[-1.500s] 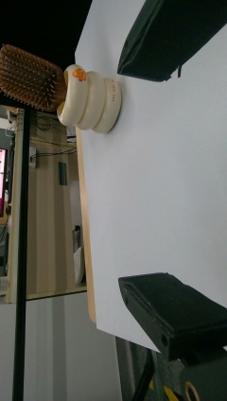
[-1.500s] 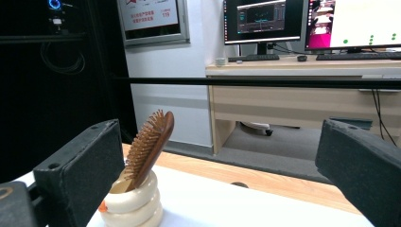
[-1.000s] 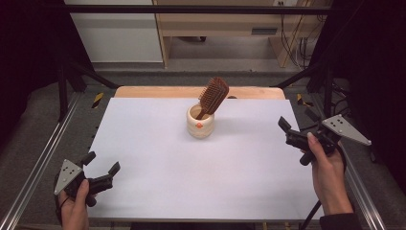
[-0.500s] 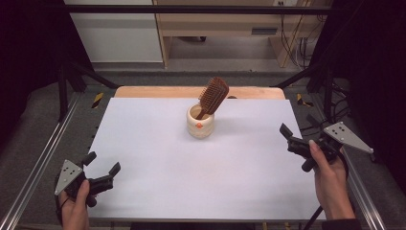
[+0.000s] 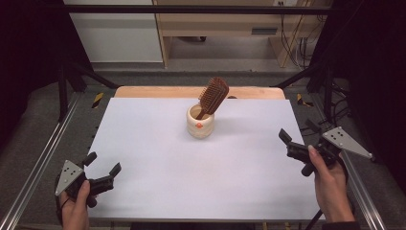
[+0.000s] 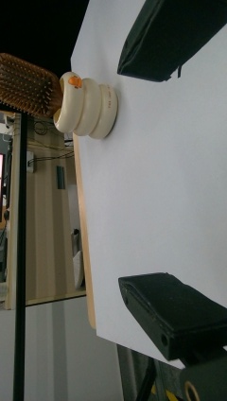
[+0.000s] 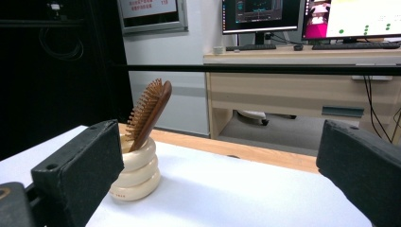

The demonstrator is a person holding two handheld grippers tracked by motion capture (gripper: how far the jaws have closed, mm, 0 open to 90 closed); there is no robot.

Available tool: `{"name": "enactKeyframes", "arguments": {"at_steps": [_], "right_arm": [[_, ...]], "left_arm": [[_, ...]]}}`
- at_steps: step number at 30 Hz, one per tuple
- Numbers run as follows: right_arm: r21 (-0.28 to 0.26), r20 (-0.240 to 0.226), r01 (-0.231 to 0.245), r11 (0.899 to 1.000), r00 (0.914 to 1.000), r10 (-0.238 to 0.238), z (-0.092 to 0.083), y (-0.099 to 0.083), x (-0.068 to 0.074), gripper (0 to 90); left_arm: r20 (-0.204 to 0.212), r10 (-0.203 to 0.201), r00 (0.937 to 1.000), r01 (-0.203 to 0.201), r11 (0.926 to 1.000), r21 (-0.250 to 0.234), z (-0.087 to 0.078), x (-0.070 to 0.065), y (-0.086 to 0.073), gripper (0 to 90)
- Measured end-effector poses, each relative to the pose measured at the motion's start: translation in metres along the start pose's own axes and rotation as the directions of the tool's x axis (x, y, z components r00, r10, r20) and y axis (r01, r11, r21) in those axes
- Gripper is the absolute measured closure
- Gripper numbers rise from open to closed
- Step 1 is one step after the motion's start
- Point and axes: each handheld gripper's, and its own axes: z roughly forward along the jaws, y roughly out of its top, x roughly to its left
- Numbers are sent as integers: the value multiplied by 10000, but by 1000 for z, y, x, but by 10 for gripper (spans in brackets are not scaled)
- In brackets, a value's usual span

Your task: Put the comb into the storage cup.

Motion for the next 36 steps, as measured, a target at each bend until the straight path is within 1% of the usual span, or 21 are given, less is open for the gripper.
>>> {"name": "enactKeyframes", "arguments": {"at_steps": [1,3,4,6,8,22,29,31,36], "right_arm": [[19,1,54,10000,10000,-54,-1,-1,0,17],[34,7,34,10000,10000,-34,-2,-3,0,18],[73,0,12,10000,10000,-12,-2,-5,0,18],[73,12,38,10000,10000,-38,-4,-7,-1,18],[68,18,10,10000,10000,-11,-5,-9,0,18],[197,62,-21,9998,10000,20,-15,-22,-2,19],[384,55,-81,9992,10000,79,-16,-35,0,20],[445,68,-179,9989,9998,176,-16,-40,0,21],[698,50,-156,9974,9999,153,-18,-52,1,22]], "left_arm": [[10,-3,10000,3,10000,-16,-1,0,0,22],[11,25,10000,-25,10000,-16,-3,0,0,22],[-52,45,10000,-45,10000,-24,-4,0,0,22],[-3,8,10000,-8,10000,-36,-5,1,0,22],[-58,12,10000,-12,10000,-49,-6,1,-1,22],[-2,-5,10000,5,10000,-26,-5,1,-1,22],[23,-23,10000,23,10000,-28,-5,1,-1,23],[22,-29,10000,29,10000,-31,-5,1,-1,23],[51,-24,10000,24,10000,-35,-5,1,-2,23]]}}
